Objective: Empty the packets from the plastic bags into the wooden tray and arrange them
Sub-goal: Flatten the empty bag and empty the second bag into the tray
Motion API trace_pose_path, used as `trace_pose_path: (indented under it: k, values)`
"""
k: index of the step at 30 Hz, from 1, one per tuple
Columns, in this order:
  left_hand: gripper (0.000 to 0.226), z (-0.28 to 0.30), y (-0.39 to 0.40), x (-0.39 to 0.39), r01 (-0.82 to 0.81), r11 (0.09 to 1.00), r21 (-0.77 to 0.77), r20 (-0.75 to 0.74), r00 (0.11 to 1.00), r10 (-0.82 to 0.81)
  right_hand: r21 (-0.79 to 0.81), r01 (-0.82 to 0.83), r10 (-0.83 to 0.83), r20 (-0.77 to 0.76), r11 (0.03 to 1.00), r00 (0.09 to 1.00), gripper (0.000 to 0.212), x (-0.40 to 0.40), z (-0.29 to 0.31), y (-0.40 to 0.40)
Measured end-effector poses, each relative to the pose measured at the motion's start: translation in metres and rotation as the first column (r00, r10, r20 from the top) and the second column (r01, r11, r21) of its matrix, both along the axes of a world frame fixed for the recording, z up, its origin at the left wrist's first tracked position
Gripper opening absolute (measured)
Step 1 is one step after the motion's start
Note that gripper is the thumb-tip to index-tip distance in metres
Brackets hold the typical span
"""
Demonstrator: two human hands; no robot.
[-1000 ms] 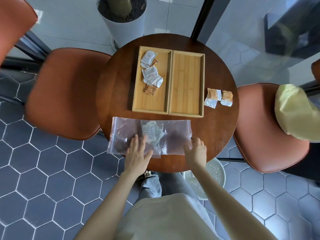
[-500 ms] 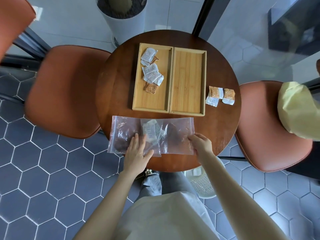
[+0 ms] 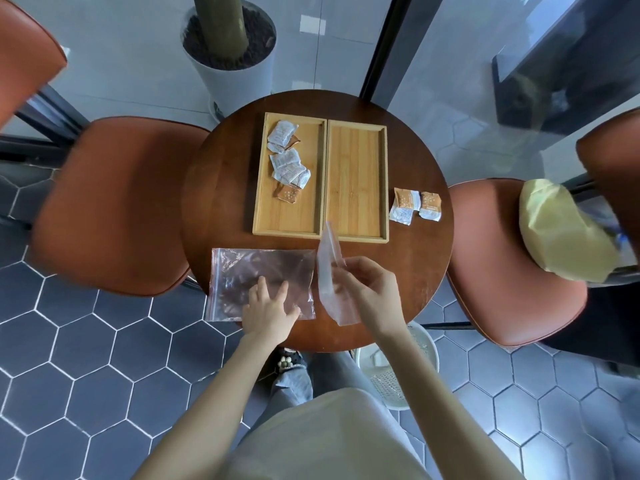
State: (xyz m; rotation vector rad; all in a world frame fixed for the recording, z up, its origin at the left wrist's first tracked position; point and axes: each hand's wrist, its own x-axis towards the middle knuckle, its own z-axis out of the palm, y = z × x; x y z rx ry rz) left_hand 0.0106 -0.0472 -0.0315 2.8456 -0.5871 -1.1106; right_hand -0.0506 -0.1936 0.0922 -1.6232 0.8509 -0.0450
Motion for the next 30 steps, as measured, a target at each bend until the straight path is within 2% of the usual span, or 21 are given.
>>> trace_pose_path:
  k: [5, 10, 12, 14, 15, 17, 19, 21, 24, 28, 30]
  values:
    - [0.061, 0.005, -0.004, 0.001, 0.093, 0.995, 0.028, 0.023, 0.995, -0.094, -0.069, 0.060, -0.056, 0.061, 0.996, 0.997, 0.009, -0.009, 0.011, -0.004]
    - [0.057, 0.012, -0.004, 0.001, 0.105, 0.994, 0.019, 0.018, 0.994, -0.105, -0.068, 0.065, -0.069, -0.066, 0.996, 0.995, 0.011, -0.022, -0.004, 0.003]
    - [0.050, 0.020, -0.005, 0.000, 0.059, 0.997, -0.048, 0.020, 0.998, -0.058, -0.044, 0.078, -0.081, -0.076, 0.996, 0.994, 0.013, -0.025, -0.006, 0.005]
    - [0.041, 0.031, -0.008, -0.001, -0.010, 0.979, -0.202, 0.044, 0.999, 0.019, -0.043, 0.100, -0.102, -0.058, 0.994, 0.993, 0.015, -0.026, -0.005, 0.006]
    - [0.035, 0.038, -0.010, -0.002, -0.052, 0.950, -0.307, 0.054, 0.996, 0.072, -0.039, 0.109, -0.111, -0.051, 0.993, 0.993, 0.016, -0.026, -0.005, 0.007]
    - [0.024, 0.057, -0.015, -0.004, -0.199, 0.825, -0.529, -0.022, 0.975, 0.221, -0.025, 0.123, -0.124, -0.045, 0.992, 0.991, 0.019, -0.024, -0.003, 0.007]
    - [0.019, 0.081, -0.022, -0.007, -0.361, 0.663, -0.656, -0.178, 0.927, 0.329, -0.015, 0.112, -0.112, -0.044, 0.994, 0.993, 0.021, -0.023, -0.003, 0.006]
    - [0.017, 0.099, -0.028, -0.011, -0.391, 0.557, -0.732, -0.213, 0.909, 0.358, 0.025, 0.084, -0.083, -0.043, 0.996, 0.996, 0.017, -0.022, 0.000, 0.005]
    - [0.019, 0.111, -0.034, -0.015, -0.374, 0.522, -0.767, -0.209, 0.914, 0.348, 0.029, 0.055, -0.055, -0.024, 0.998, 0.998, 0.011, -0.022, 0.005, 0.006]
    - [0.019, 0.114, -0.038, -0.019, -0.442, 0.505, -0.741, -0.259, 0.883, 0.392, -0.060, 0.053, -0.052, 0.008, 0.997, 0.999, 0.026, -0.024, 0.006, 0.010]
    - [0.018, 0.115, -0.039, -0.020, -0.489, 0.492, -0.721, -0.290, 0.857, 0.427, -0.085, 0.028, -0.029, -0.006, 0.996, 1.000, 0.025, -0.025, 0.004, 0.011]
